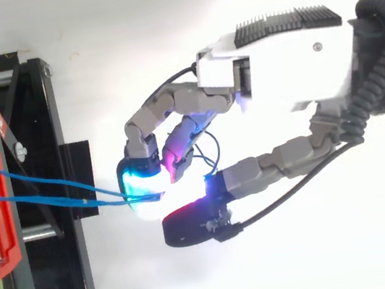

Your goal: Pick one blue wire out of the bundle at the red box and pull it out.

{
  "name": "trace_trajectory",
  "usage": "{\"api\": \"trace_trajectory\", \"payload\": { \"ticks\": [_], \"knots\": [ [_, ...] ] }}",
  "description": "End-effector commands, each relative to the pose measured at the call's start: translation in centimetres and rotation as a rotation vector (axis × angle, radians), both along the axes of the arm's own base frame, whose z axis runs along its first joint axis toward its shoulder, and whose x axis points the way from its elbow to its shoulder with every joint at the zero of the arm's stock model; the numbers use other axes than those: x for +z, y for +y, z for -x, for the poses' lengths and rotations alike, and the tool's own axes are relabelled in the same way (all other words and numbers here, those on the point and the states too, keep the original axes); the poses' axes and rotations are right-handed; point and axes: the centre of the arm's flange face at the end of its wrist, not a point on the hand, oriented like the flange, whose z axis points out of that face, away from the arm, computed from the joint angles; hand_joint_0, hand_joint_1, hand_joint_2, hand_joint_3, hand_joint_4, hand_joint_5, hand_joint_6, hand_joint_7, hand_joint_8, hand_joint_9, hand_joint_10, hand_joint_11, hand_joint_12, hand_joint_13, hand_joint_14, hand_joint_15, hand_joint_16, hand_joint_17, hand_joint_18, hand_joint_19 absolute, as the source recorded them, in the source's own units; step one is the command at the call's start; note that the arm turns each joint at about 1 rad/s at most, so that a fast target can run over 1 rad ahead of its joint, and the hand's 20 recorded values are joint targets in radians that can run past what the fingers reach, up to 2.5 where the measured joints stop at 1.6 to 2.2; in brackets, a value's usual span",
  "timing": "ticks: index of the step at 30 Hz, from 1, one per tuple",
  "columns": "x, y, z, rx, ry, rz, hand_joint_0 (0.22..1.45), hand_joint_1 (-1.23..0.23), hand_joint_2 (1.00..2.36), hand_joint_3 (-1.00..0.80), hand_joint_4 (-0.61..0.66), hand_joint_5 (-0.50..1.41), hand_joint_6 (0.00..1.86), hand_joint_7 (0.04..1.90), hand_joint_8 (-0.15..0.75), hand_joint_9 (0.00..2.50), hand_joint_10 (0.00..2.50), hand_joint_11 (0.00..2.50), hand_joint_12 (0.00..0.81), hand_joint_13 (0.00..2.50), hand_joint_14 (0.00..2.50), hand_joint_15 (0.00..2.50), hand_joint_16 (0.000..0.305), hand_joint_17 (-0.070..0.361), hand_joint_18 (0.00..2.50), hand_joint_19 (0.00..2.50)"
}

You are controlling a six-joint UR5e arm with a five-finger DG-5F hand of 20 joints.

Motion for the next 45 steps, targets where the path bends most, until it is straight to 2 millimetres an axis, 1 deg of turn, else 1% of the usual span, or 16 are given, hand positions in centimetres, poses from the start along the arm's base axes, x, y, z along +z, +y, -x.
{"api": "trace_trajectory", "payload": {
  "ticks": [1,4,7,12,15,17,21,23,26,33,43,45],
  "knots": [
    [1.0,-0.3,0.3,-0.008,-0.011,-0.025,0.63,-0.75,1.01,0.06,-0.04,-0.16,0.97,1.05,0.364,0.82,0.01,0.45,0.45,0.87,0.02,0.46,0.062,0.14,0.78,0.42],
    [1.8,-0.6,0.2,-0.015,-0.023,-0.046,0.62,-0.74,1.01,0.02,-0.01,-0.16,0.97,1.03,0.359,0.81,0.01,0.45,0.449,0.86,0.02,0.46,0.061,0.138,0.77,0.43],
    [2.2,-0.7,0.1,-0.017,-0.023,-0.049,0.62,-0.74,1.02,-0.04,0.03,-0.15,0.97,1.04,0.352,0.81,0.01,0.46,0.44,0.86,0.02,0.47,0.06,0.134,0.75,0.44],
    [3.1,-0.7,0.3,-0.016,0.006,-0.045,0.63,-0.74,1.02,-0.09,0.04,-0.15,0.97,1.05,0.348,0.8,0.01,0.45,0.433,0.85,0.02,0.46,0.058,0.13,0.73,0.44],
    [3.0,-1.0,0.5,-0.02,0.029,-0.042,0.64,-0.75,1.02,-0.15,0.04,-0.16,0.96,1.06,0.331,0.79,0.01,0.46,0.41,0.84,0.02,0.48,0.054,0.121,0.7,0.45],
    [2.9,-0.9,0.5,-0.019,0.033,-0.044,0.68,-0.81,1.02,-0.22,0.03,-0.16,0.97,1.06,0.327,0.79,0.01,0.47,0.411,0.86,0.02,0.48,0.054,0.121,0.73,0.44],
    [2.8,-0.8,0.6,-0.004,0.042,-0.045,0.69,-0.85,1.01,-0.3,0.03,-0.16,0.97,1.04,0.325,0.79,0.01,0.47,0.409,0.87,0.02,0.48,0.053,0.12,0.75,0.42],
    [2.8,-0.8,0.8,0.012,0.054,-0.049,0.7,-0.86,1.01,-0.43,0.06,-0.16,0.97,1.03,0.323,0.8,0.01,0.47,0.41,0.88,0.02,0.49,0.053,0.119,0.76,0.43],
    [2.7,-0.9,1.0,0.023,0.071,-0.056,0.68,-0.85,1.0,-0.5,0.11,-0.16,0.97,1.0,0.322,0.8,0.01,0.48,0.407,0.88,0.02,0.49,0.053,0.118,0.76,0.43],
    [2.6,-0.9,1.2,0.025,0.089,-0.064,0.64,-0.8,1.0,-0.5,0.15,-0.15,0.96,1.01,0.326,0.81,0.01,0.48,0.411,0.88,0.02,0.5,0.053,0.12,0.75,0.46],
    [2.5,-0.8,1.2,0.021,0.088,-0.113,0.58,-0.65,1.01,-0.43,0.17,-0.14,0.95,1.06,0.338,0.84,0.01,0.48,0.42,0.87,0.02,0.51,0.055,0.123,0.73,0.49],
    [2.8,-0.8,1.2,0.023,0.085,-0.136,0.57,-0.63,1.01,-0.42,0.17,-0.14,0.95,1.06,0.339,0.84,0.01,0.48,0.42,0.87,0.02,0.51,0.055,0.124,0.73,0.5]
  ]
}}
